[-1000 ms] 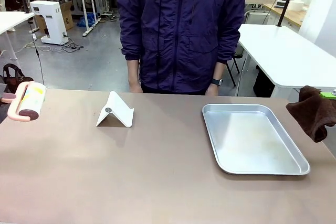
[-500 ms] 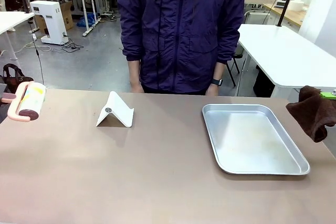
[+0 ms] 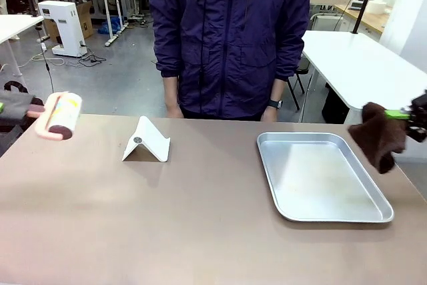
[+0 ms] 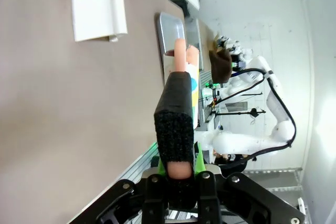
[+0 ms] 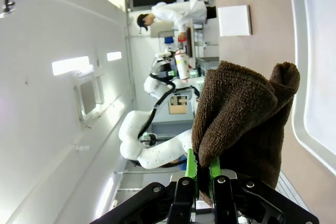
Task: Clean the surface of the table.
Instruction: Return the Lint Roller and towel to their original positions.
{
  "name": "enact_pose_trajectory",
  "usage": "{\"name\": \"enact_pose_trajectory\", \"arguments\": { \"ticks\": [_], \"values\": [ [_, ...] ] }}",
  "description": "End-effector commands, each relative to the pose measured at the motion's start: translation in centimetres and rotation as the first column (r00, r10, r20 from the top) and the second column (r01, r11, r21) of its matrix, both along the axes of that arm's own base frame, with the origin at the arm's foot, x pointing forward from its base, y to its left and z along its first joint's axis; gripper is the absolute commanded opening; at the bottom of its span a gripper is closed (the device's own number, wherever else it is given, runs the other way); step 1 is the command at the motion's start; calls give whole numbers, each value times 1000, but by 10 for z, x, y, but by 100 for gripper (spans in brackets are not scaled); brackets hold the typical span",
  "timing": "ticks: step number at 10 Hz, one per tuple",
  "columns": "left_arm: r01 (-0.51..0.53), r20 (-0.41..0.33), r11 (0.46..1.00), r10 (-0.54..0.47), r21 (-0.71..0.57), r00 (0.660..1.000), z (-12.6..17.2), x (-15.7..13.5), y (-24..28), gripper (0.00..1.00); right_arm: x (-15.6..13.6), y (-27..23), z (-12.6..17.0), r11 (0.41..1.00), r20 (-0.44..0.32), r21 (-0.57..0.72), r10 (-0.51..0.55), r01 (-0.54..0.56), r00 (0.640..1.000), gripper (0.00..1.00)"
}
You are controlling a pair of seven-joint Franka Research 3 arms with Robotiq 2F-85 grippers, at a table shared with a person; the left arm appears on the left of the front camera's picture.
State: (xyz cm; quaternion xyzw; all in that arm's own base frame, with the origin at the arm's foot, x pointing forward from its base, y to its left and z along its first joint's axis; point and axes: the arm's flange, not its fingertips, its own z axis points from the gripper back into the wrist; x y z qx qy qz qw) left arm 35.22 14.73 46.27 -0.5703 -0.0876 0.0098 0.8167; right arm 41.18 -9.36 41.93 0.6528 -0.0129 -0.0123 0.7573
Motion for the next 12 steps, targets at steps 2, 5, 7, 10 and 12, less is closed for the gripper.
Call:
{"name": "enact_pose_trajectory", "arguments": {
  "ticks": [2,5,7,10,12],
  "values": [
    [26,-103,989,-11,147,995,55,35,-85,20,37,112,18,998,-28,-54,-26,25,999,10],
    [49,-131,938,-4,344,991,79,85,-171,20,65,227,-6,976,8,-216,20,-17,1000,10],
    [75,-160,894,-4,441,987,72,113,-212,20,76,277,-37,945,-36,-314,83,-90,996,10],
    [72,-197,846,39,528,980,43,151,-251,20,96,314,-81,905,-60,-411,91,-107,994,10],
    [101,-221,824,30,557,975,23,168,-262,20,110,317,-109,879,-62,-471,50,-74,997,10]
  ]
}}
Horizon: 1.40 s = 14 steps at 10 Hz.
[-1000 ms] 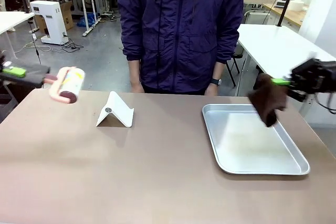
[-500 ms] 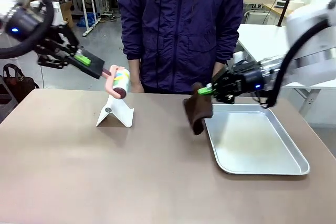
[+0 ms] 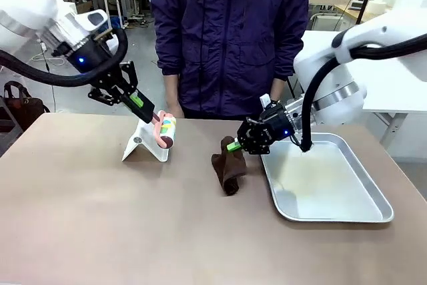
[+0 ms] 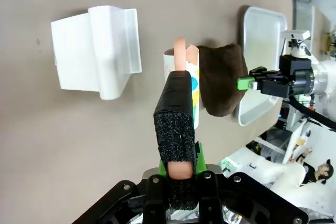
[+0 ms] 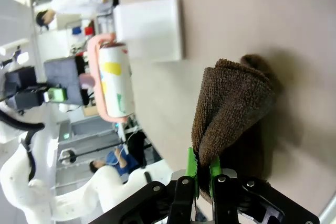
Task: Clean the surface of the table.
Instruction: Return the Lint Roller and towel to their original positions.
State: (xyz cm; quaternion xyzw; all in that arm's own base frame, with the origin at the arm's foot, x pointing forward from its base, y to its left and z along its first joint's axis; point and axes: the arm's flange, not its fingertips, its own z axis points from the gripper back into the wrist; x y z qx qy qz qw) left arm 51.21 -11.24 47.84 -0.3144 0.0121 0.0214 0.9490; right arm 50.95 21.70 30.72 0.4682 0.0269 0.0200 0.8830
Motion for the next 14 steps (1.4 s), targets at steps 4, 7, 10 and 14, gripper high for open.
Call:
{"name": "enact_pose_trajectory", "arguments": {
  "ticks": [4,7,10,14],
  "values": [
    [-20,-59,1000,21,19,998,-7,20,-5,20,29,-8,-24,987,-15,-154,-43,40,999,10],
    [-10,-38,1000,11,9,999,-14,18,-5,20,21,-13,-30,992,0,-119,-33,33,999,10],
    [-10,-38,1000,11,9,999,-14,18,-5,20,21,-13,-30,992,0,-119,-33,33,999,10],
    [-59,38,993,55,106,998,-27,6,-18,20,21,-13,-30,992,0,-119,-33,33,999,10]
  ]
}}
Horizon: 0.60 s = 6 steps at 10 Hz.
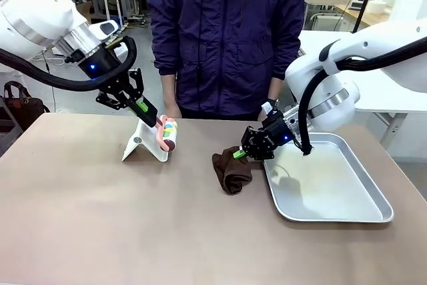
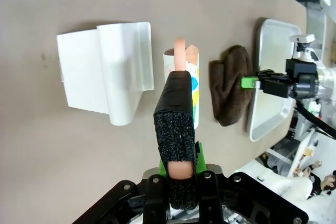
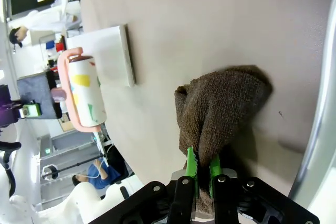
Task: Clean the surface of the table.
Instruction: Return the Lint Roller and towel to their original positions.
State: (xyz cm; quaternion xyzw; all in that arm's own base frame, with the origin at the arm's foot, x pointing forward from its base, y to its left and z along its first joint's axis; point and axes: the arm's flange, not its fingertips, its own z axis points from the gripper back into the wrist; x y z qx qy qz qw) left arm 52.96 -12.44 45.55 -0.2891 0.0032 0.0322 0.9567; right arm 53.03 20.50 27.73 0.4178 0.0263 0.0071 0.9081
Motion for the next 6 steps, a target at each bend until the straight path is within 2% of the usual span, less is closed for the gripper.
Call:
{"name": "enact_pose_trajectory", "arguments": {
  "ticks": [1,3,6],
  "values": [
    [-49,31,997,47,64,998,-8,-16,-4,20,0,0,0,1000,6,-6,-11,11,1000,10],
    [-130,57,989,126,69,990,-12,-24,3,20,0,0,0,1000,6,-6,-11,11,1000,10],
    [-104,37,992,101,70,994,-16,-16,3,20,0,0,0,1000,6,-6,-11,11,1000,10]
  ]
}}
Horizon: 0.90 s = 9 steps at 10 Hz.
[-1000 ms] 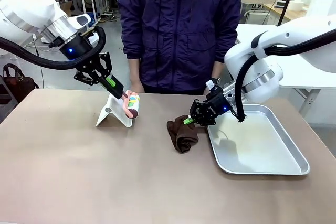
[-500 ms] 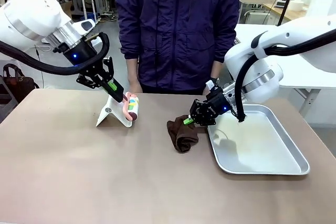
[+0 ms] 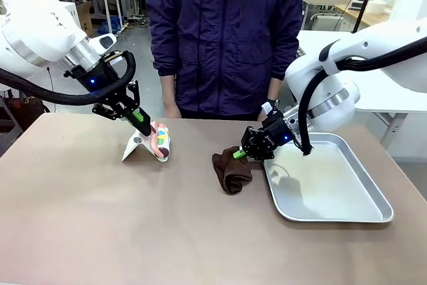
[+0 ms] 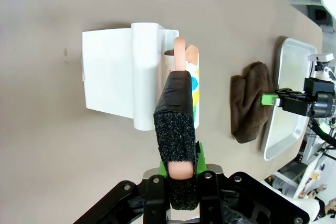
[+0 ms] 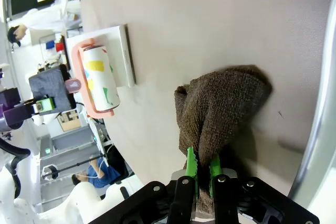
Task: Clean the surface of the table.
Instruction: Return the Lint Roller and towel to their original positions.
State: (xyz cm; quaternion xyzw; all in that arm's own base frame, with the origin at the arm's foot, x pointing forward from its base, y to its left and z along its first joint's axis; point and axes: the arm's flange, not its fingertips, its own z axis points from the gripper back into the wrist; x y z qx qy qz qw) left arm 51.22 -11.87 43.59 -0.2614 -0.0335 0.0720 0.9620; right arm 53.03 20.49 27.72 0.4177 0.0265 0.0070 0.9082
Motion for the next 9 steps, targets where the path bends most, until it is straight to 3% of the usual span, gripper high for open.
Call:
{"name": "enact_pose_trajectory", "arguments": {
  "ticks": [1,4,9],
  "values": [
    [11,-23,1000,-11,14,1000,1,5,-3,20,0,0,0,1000,6,-5,-11,11,1000,10],
    [85,-26,996,-84,24,996,0,17,0,20,0,0,0,1000,6,-5,-11,11,1000,10],
    [116,-39,993,-114,31,993,-8,27,1,20,0,0,0,1000,6,-5,-11,11,1000,10]
  ]
}}
